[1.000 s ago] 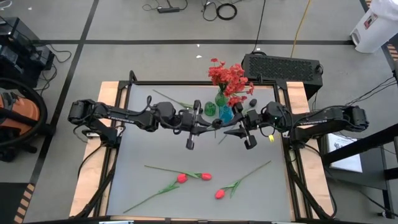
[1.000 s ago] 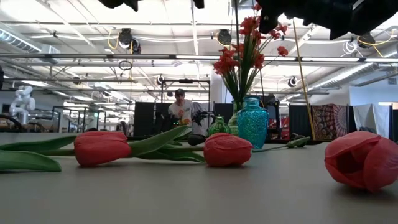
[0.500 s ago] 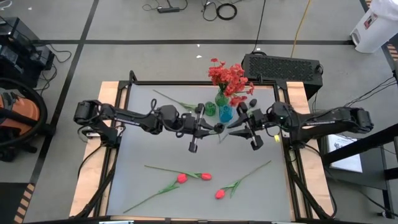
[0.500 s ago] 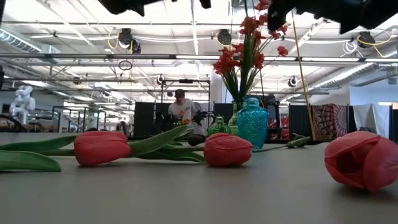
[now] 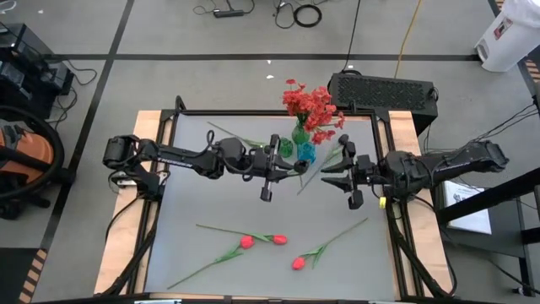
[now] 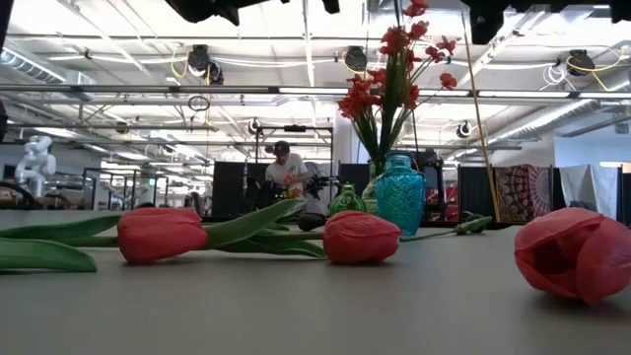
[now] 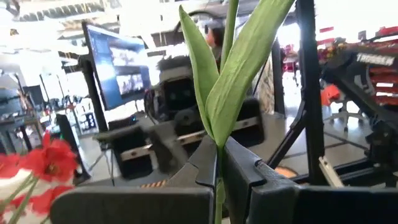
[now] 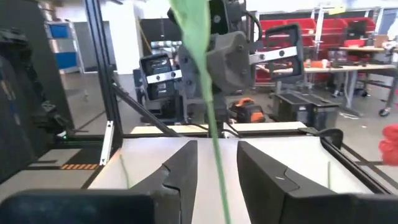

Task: Sort flowers into vase by color
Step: Put the bottom left black flower into the blue vase

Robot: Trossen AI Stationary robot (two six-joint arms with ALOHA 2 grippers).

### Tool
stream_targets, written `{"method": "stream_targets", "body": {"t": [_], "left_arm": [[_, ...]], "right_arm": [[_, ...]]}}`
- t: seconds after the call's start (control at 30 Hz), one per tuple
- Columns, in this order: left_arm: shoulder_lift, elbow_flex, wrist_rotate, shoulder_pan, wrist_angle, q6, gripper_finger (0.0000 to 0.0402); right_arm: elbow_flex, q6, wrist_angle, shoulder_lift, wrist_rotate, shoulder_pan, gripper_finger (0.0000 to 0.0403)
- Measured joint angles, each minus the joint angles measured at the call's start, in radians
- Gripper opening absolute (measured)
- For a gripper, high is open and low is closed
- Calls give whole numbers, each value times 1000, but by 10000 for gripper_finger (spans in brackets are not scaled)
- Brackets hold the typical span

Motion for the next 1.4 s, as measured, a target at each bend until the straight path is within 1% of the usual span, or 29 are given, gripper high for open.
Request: {"method": "stream_targets", "body": {"t": [0.23,0.33,0.43,0.57,0.67,0.9,1.07,1.23,1.3,1.4], "left_arm": [[0,10,1,6,-25,0,12],[0,10,3,7,-26,0,12],[0,10,3,7,-25,0,12],[0,10,3,7,-26,0,12],[0,10,3,7,-29,0,12],[0,10,3,7,-51,0,12],[0,10,7,7,-56,0,12],[0,10,14,7,-80,0,12],[0,9,14,7,-82,0,12],[0,9,15,7,-78,0,12]], "right_arm": [[9,-20,20,65,289,118,105],[37,-22,25,114,378,145,105],[76,-27,25,175,428,156,105],[138,-43,26,260,435,158,105],[183,-54,26,316,460,158,105],[261,-78,25,404,461,158,105],[286,-84,26,438,462,156,105],[286,-92,40,439,462,155,103],[286,-101,52,439,462,155,96],[286,-117,60,439,462,155,72]]}}
